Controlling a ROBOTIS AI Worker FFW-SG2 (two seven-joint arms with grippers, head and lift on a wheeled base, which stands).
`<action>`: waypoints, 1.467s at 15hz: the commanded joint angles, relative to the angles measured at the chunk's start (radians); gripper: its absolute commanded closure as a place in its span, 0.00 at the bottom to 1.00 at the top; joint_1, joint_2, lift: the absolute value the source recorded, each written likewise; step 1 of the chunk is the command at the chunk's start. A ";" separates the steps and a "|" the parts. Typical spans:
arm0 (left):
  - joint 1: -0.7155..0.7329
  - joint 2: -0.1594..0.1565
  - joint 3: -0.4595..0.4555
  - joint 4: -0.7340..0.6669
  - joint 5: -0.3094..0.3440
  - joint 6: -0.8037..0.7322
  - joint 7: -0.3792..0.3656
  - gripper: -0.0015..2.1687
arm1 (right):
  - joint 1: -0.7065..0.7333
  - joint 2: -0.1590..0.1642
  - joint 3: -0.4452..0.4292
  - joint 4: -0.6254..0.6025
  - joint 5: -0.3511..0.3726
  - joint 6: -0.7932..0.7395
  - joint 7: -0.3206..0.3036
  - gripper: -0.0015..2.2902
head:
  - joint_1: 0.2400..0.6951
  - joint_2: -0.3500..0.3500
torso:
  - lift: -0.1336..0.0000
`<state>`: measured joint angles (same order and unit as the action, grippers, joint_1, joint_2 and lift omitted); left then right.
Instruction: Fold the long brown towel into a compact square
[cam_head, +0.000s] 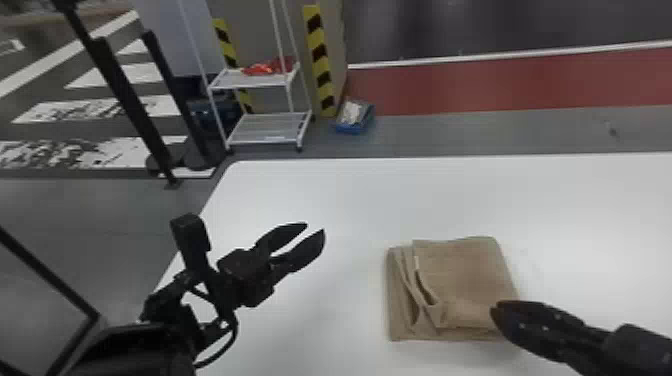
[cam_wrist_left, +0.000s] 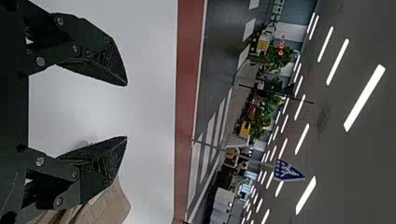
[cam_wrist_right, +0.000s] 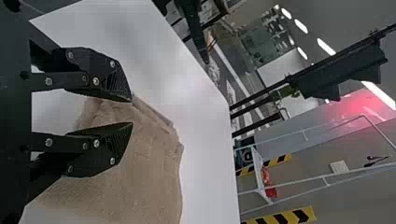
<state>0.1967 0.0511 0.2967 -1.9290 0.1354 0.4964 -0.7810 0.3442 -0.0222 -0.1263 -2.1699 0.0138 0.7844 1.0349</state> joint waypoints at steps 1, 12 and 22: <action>-0.135 0.001 -0.065 0.142 -0.092 -0.003 -0.026 0.99 | 0.058 -0.038 -0.024 -0.007 0.063 -0.027 0.014 0.89 | 1.00 0.76 | 0.07; -0.467 0.108 -0.200 0.565 -0.388 -0.012 -0.370 0.99 | -0.039 -0.127 0.010 -0.019 0.118 0.338 -0.004 0.89 | 1.00 0.52 | 0.07; -0.482 0.105 -0.268 0.622 -0.458 -0.092 -0.445 0.99 | -0.252 -0.114 0.131 0.142 0.149 0.439 -0.087 0.89 | 1.00 0.51 | 0.07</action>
<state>-0.2850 0.1557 0.0358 -1.3081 -0.3046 0.4045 -1.2156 0.1188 -0.1390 -0.0145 -2.0545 0.1600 1.2157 0.9507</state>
